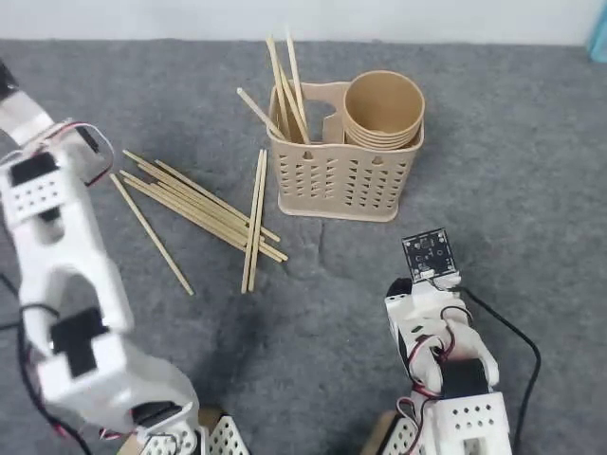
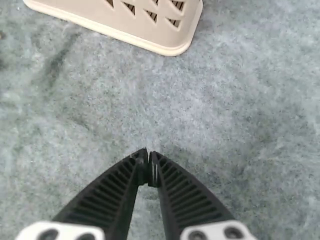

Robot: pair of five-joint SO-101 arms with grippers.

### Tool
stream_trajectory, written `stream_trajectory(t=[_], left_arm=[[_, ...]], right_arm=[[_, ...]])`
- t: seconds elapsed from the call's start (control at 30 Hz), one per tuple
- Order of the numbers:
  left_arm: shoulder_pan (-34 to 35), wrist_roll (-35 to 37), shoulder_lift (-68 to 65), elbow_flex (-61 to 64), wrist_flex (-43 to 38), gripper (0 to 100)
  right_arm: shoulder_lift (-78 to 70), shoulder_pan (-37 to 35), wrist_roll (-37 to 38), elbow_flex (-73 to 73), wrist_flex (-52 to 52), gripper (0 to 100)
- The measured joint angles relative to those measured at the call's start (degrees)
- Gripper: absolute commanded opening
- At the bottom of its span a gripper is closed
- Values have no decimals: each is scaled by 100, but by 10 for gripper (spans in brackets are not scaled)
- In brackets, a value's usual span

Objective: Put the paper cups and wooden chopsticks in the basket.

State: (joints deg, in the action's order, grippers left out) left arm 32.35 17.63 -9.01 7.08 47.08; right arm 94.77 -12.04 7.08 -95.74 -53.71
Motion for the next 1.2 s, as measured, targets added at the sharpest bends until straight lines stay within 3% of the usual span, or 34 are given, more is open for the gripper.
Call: stream_trajectory(t=[0.5,0.77,1.2], left_arm=[[35,26,-2523,-1829,1266,53],[-158,0,-2840,-2286,1776,164],[-308,44,-3508,-2804,2022,50]], right_arm=[[0,0,0,0,0,9],[0,0,0,0,0,9],[0,0,0,0,0,9]])
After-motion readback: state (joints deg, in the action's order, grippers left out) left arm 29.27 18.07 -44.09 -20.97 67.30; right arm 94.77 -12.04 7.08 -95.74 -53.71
